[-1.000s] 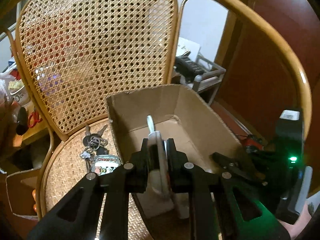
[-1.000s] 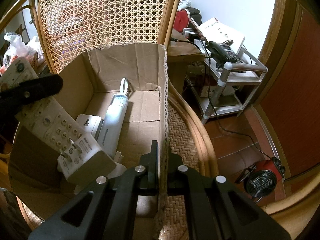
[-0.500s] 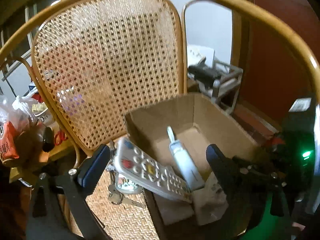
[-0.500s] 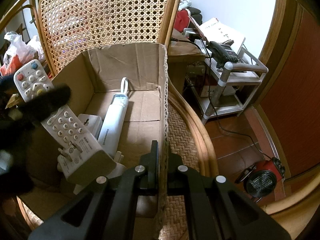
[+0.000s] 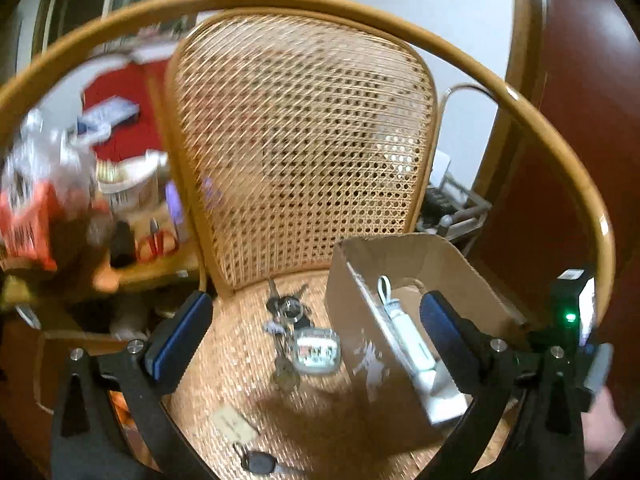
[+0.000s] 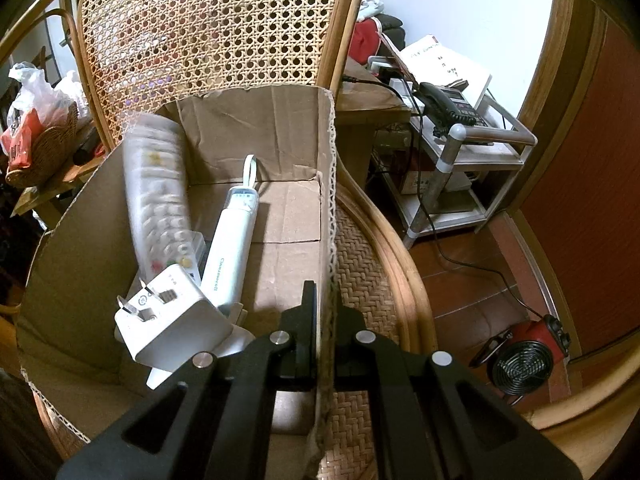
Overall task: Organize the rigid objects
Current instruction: 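Carry the white remote into the box and release it with the left tool, then grasp the black car key with AIMA tag using the left tool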
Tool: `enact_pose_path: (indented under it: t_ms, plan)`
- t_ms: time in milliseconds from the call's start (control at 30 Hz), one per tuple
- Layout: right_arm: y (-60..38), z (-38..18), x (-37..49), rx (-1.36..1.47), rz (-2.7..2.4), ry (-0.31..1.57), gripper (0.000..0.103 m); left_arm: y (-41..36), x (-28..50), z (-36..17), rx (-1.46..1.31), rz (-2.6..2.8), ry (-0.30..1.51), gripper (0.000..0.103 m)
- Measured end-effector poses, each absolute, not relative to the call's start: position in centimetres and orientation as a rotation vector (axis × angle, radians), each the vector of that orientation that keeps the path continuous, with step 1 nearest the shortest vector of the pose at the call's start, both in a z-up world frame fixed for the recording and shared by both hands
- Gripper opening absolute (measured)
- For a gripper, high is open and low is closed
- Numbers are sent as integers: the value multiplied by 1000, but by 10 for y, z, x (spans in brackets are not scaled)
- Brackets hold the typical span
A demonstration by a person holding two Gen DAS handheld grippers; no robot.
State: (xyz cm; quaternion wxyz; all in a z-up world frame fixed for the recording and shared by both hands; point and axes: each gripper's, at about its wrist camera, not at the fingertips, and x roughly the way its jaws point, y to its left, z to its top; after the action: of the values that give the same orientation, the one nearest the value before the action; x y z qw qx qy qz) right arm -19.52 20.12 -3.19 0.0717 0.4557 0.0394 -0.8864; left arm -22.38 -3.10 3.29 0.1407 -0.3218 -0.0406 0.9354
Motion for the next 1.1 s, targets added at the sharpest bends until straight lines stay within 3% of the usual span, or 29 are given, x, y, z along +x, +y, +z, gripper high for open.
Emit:
enact_pose_path:
  t_ms: [267,533,667,800,1100]
  plan:
    - [201,-33,-195,1370,-2670,124,6,-80,-214,-13,-1153,2697,-150,102]
    - [200,-33,-194,1366,-2669,124,6,-68,-195,-87,-1464,2615,-36,102]
    - [200,-33,-194,1366,-2669,122,6,-66,-188,-98,-1502,2593,-83,102]
    - [200,-33,-194,1365,-2669,125,6,-60,-190,-116,-1584,2607,0,103]
    - [201,-33,-194,1366,-2669,124,7,-54,-188,-115,-1507,2635,40,102]
